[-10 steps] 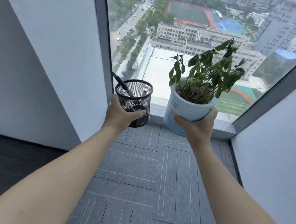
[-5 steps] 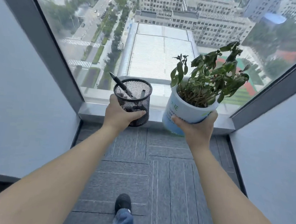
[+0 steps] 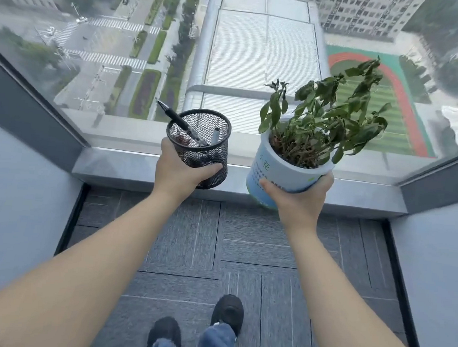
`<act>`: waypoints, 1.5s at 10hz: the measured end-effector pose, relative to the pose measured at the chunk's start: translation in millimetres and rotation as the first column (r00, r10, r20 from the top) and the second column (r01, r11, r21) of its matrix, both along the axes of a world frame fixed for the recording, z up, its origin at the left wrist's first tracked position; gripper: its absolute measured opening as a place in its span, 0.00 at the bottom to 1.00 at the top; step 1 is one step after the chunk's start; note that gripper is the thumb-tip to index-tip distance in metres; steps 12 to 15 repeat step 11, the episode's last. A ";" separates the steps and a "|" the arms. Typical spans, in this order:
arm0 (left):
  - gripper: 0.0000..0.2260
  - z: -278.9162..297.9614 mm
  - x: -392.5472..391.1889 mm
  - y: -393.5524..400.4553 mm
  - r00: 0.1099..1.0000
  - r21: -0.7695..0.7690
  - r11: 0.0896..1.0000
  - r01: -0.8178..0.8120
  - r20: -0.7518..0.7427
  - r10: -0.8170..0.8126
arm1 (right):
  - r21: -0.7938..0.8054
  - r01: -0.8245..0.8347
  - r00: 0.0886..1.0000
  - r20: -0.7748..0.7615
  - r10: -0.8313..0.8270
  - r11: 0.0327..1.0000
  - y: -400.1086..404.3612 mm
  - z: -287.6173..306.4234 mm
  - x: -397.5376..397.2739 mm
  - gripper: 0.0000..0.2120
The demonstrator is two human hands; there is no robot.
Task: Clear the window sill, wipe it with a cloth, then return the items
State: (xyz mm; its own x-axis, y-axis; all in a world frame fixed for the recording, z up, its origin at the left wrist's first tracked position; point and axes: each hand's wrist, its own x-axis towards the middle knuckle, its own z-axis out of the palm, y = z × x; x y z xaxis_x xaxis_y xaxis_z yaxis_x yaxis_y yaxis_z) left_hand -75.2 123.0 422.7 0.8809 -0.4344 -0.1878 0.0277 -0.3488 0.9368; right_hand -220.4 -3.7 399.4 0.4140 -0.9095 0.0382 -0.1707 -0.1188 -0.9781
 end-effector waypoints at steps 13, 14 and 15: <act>0.42 -424.6 115.7 -85.0 0.993 0.045 0.992 0.114 0.003 -0.114 | 0.177 0.053 0.992 -0.125 -0.031 0.983 -91.9 -399.2 122.0 0.52; 0.42 -424.6 115.7 -85.0 0.993 0.045 0.992 0.114 0.003 -0.114 | 0.177 0.053 0.992 -0.125 -0.031 0.983 -91.9 -399.2 122.0 0.52; 0.42 -424.6 115.7 -85.0 0.993 0.045 0.992 0.114 0.003 -0.114 | 0.177 0.053 0.992 -0.125 -0.031 0.983 -91.9 -399.2 122.0 0.52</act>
